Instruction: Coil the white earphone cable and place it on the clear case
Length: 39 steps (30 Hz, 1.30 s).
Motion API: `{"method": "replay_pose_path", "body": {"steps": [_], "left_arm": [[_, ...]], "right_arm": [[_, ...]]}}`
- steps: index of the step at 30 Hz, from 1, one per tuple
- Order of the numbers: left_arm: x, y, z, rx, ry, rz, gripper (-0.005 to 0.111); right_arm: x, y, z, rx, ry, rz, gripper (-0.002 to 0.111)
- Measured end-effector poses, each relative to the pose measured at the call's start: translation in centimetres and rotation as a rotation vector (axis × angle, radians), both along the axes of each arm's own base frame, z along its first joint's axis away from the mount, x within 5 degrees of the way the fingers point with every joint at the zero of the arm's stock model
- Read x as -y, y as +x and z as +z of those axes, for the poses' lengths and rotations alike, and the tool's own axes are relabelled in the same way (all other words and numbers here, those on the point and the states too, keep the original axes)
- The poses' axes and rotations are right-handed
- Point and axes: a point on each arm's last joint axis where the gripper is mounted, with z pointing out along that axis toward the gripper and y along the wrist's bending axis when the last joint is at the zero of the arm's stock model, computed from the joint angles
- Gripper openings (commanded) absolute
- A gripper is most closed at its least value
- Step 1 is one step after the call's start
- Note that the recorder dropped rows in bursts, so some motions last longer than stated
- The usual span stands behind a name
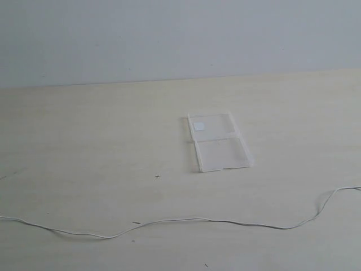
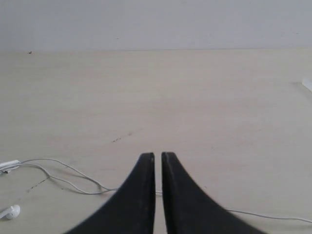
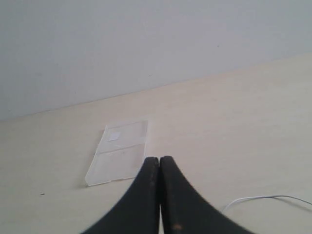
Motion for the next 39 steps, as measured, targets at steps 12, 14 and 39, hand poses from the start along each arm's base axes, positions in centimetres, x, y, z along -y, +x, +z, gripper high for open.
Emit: {"method": "replay_pose_path", "body": {"steps": [12, 14, 39], "left_arm": [[0.0, 0.0, 0.0, 0.000, 0.000, 0.000, 0.008], [0.0, 0.0, 0.0, 0.000, 0.000, 0.000, 0.008], [0.0, 0.0, 0.0, 0.000, 0.000, 0.000, 0.008]], "right_arm": [[0.1, 0.0, 3.2, 0.281, 0.417, -0.010, 0.001], [0.5, -0.2, 4.3, 0.395, 0.487, -0.014, 0.001], [-1.8, 5.8, 11.1, -0.377, -0.142, 0.093, 0.001]]}}
